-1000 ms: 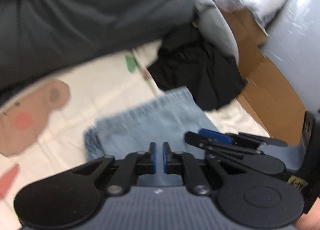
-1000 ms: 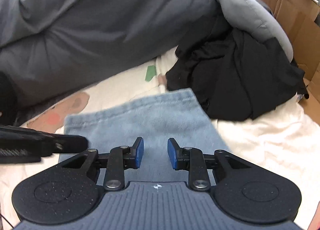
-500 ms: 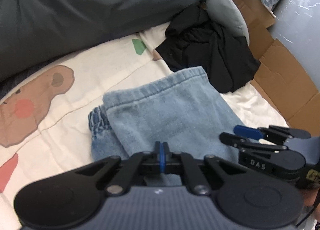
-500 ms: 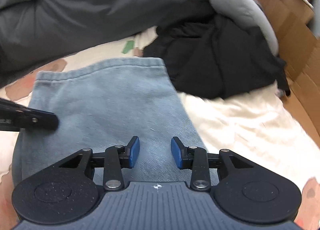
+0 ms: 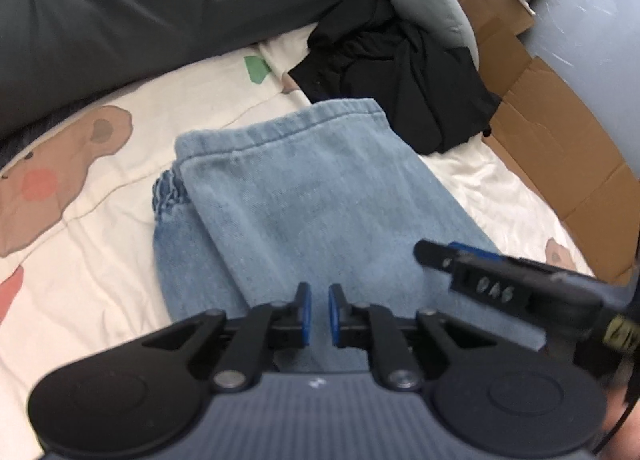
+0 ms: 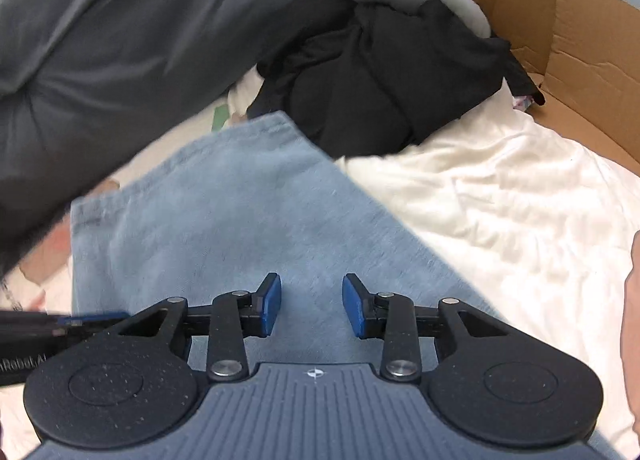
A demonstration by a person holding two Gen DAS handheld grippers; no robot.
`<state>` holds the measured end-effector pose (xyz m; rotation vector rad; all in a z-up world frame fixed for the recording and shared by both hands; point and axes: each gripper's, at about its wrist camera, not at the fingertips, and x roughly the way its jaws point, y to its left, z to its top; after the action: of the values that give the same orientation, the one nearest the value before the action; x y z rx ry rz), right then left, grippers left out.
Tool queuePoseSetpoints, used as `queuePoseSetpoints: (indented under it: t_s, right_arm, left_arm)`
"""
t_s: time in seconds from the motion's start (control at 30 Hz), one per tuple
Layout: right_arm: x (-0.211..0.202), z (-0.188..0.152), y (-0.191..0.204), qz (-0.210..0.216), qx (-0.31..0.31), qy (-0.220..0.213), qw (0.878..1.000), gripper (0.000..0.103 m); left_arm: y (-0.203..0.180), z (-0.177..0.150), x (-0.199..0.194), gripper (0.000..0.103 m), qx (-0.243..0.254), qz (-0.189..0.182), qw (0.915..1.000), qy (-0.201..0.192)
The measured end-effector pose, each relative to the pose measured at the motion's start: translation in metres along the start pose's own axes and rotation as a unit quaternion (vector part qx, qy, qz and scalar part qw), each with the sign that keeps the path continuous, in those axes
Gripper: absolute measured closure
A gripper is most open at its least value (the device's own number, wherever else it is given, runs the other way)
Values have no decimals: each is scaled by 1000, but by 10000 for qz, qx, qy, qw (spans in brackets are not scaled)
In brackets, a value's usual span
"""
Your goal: Fold clothes
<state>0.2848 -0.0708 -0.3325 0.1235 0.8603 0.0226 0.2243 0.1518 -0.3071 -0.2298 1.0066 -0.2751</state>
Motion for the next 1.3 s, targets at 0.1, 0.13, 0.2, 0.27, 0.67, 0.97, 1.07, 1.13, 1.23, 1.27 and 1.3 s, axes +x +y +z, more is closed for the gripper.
queuePoseSetpoints:
  t_s: [0.1,0.13,0.2,0.27,0.67,0.97,1.07,1.13,1.23,1.27,1.3]
  right_arm:
    - [-4,-10,1,20,228,0,9997,62]
    - [-6,-14,-1,22,265,42,9996,62]
    - [-11,-21,-4,-23,203,130,9997,62]
    - [-15,-28,-6,-69,80,190,9998,62]
    - [-37,-53,-17,51,-1026,812,9914,47]
    - [-65,-83,-54,-54,-1097,1029,9886,47]
    - [-72,-89,-65,-106,-1076,1052,9886,47]
    - [-77,-93,-73,-140,-1062,1068,9885,47]
    - [-84,-100,-82,-268,-1047,1051,9886,47]
    - [-88,-104,-85,-285,-1011,1036,9890,47]
    - [-91,-107,-87,-280,-985,1017,9895,47]
  left_arm:
    - [0,1,1,93,-46,46,10000,21]
    - [0,1,1,93,-43,77,10000,26]
    - [-5,-1,1,93,45,173,9998,12]
    - [-10,-3,1,92,118,244,9996,22]
    - [-34,-29,-6,86,416,349,9984,164]
    - [-61,-47,-3,84,907,230,9942,524]
    - [-66,-50,-3,83,1060,228,9924,588]
    - [-68,-51,-2,83,1067,231,9921,623]
    - [-74,-53,-2,83,1125,215,9912,662]
    - [-76,-54,-2,83,1164,208,9906,685]
    - [-78,-56,-2,82,1202,202,9900,709]
